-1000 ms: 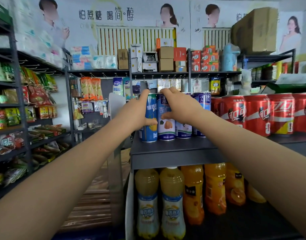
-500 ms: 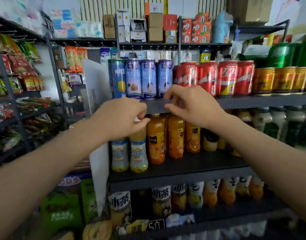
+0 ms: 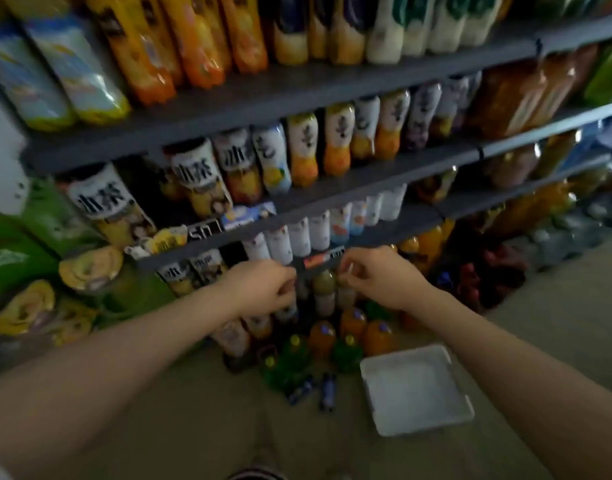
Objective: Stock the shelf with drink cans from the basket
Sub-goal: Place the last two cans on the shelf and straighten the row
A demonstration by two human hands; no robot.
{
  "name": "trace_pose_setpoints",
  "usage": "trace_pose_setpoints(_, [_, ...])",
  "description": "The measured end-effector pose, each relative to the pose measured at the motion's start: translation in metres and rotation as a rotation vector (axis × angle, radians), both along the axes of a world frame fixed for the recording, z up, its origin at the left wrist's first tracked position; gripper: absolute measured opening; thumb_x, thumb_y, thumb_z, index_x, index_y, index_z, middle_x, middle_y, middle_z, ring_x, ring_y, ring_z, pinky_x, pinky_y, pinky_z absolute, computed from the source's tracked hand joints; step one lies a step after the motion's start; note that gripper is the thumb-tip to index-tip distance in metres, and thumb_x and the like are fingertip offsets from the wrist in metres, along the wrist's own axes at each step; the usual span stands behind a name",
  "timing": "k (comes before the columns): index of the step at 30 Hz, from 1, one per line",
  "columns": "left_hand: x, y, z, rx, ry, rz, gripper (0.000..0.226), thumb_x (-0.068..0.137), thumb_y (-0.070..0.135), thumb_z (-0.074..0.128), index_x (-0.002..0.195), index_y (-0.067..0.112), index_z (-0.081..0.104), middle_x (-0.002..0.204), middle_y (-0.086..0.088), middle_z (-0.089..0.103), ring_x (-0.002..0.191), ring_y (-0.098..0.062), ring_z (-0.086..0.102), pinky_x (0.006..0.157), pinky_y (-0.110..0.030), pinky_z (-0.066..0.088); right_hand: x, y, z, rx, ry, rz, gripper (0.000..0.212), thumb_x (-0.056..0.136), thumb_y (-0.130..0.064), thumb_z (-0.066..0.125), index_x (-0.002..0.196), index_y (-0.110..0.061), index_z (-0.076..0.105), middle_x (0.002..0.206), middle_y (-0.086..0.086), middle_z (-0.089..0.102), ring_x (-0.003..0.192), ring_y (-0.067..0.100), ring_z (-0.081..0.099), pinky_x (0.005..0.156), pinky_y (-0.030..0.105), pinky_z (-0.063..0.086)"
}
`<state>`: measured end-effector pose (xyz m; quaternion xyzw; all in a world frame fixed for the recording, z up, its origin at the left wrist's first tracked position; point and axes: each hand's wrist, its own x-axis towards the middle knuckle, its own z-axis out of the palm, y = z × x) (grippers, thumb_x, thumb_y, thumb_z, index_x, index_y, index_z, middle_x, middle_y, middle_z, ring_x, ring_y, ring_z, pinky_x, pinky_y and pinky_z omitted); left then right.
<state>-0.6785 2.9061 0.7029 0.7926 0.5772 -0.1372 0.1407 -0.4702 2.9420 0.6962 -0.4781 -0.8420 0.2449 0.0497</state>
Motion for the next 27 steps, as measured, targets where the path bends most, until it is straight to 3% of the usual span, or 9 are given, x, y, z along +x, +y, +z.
trace_pose_setpoints(3, [0.017, 0.002, -0.052, -0.124, -0.002, 0.009, 0.021, 0.095, 0.032, 0.044, 0.077, 0.022, 0.045, 0.071, 0.005, 0.048, 0.061, -0.014, 0.046, 0.061, -0.035, 0.043, 0.034, -0.022, -0.064, -0.135, 0.037, -0.15, 0.016, 0.09, -0.026, 0.058, 0.099, -0.014, 0.062, 0.092, 0.003, 0.067, 0.089, 0.024, 0.064, 0.075, 0.039, 0.054])
trace_pose_setpoints(6, [0.02, 0.0, -0.104, -0.193, 0.021, 0.072, 0.019, 0.094, 0.032, 0.047, 0.093, 0.015, 0.056, 0.092, -0.005, 0.06, 0.082, -0.025, 0.058, 0.062, -0.031, 0.04, 0.056, -0.036, -0.113, -0.28, 0.008, -0.256, 0.022, 0.091, -0.027, 0.057, 0.105, -0.011, 0.062, 0.101, 0.006, 0.067, 0.096, 0.024, 0.062, 0.077, 0.033, 0.049])
trace_pose_setpoints(11, [0.013, -0.007, -0.198, -0.32, 0.017, 0.045, 0.018, 0.091, 0.028, 0.05, 0.098, 0.014, 0.059, 0.095, -0.004, 0.062, 0.087, -0.022, 0.059, 0.069, -0.035, 0.045, 0.058, -0.045, -0.202, -0.401, 0.02, -0.431, 0.021, 0.091, -0.024, 0.055, 0.101, -0.007, 0.062, 0.104, 0.014, 0.067, 0.1, 0.031, 0.06, 0.071, 0.029, 0.04])
trace_pose_setpoints(15, [0.006, -0.012, -0.31, -0.42, 0.011, 0.0, 0.024, 0.091, 0.027, 0.049, 0.109, 0.014, 0.058, 0.109, -0.006, 0.06, 0.103, -0.025, 0.058, 0.079, -0.035, 0.048, 0.03, -0.057, -0.311, -0.511, 0.066, -0.659, 0.026, 0.093, -0.025, 0.049, 0.097, -0.004, 0.063, 0.106, 0.018, 0.066, 0.1, 0.032, 0.061, 0.076, 0.034, 0.044])
trace_pose_setpoints(17, [0.001, -0.018, -0.373, -0.47, 0.048, 0.005, 0.024, 0.091, 0.026, 0.048, 0.109, 0.012, 0.058, 0.112, -0.008, 0.061, 0.105, -0.026, 0.058, 0.081, -0.037, 0.049, 0.014, -0.062, -0.379, -0.591, 0.077, -0.722, 0.023, 0.093, -0.026, 0.048, 0.083, -0.007, 0.057, 0.1, 0.02, 0.065, 0.095, 0.033, 0.06, 0.07, 0.03, 0.037])
trace_pose_setpoints(20, [-0.004, -0.017, -0.475, -0.535, 0.033, 0.046, 0.023, 0.092, 0.024, 0.049, 0.108, 0.009, 0.057, 0.113, -0.011, 0.061, 0.103, -0.027, 0.058, 0.083, -0.039, 0.049, -0.002, -0.061, -0.485, -0.658, 0.077, -0.786, 0.026, 0.093, -0.024, 0.047, 0.069, -0.013, 0.044, 0.07, 0.009, 0.055, 0.08, 0.029, 0.053, 0.065, 0.029, 0.032])
trace_pose_setpoints(22, [-0.003, -0.014, -0.542, -0.558, 0.034, 0.056, 0.025, 0.093, 0.023, 0.048, 0.112, 0.008, 0.054, 0.113, -0.012, 0.059, 0.103, -0.029, 0.058, 0.084, -0.04, 0.049, -0.008, -0.061, -0.549, -0.696, 0.073, -0.822, 0.021, 0.093, -0.024, 0.047, 0.077, -0.01, 0.05, 0.072, 0.005, 0.051, 0.078, 0.024, 0.05, 0.065, 0.029, 0.033])
trace_pose_setpoints(25, [0.001, -0.009, -0.642, -0.529, 0.043, 0.114, 0.029, 0.093, 0.019, 0.047, 0.118, 0.004, 0.048, 0.118, -0.017, 0.057, 0.105, -0.033, 0.058, 0.084, -0.041, 0.049, -0.013, -0.062, -0.638, -0.737, 0.047, -0.843, 0.024, 0.093, -0.028, 0.05, 0.098, -0.007, 0.059, 0.091, 0.01, 0.059, 0.083, 0.021, 0.051, 0.069, 0.027, 0.035])
trace_pose_setpoints(27, [0.006, -0.007, -0.7, -0.501, 0.052, 0.157, 0.034, 0.092, 0.017, 0.048, 0.124, 0.004, 0.044, 0.126, -0.018, 0.051, 0.111, -0.033, 0.055, 0.086, -0.04, 0.047, -0.018, -0.058, -0.689, -0.765, 0.037, -0.809, 0.025, 0.093, -0.029, 0.051, 0.103, -0.008, 0.06, 0.1, 0.013, 0.063, 0.082, 0.019, 0.051, 0.069, 0.026, 0.036])
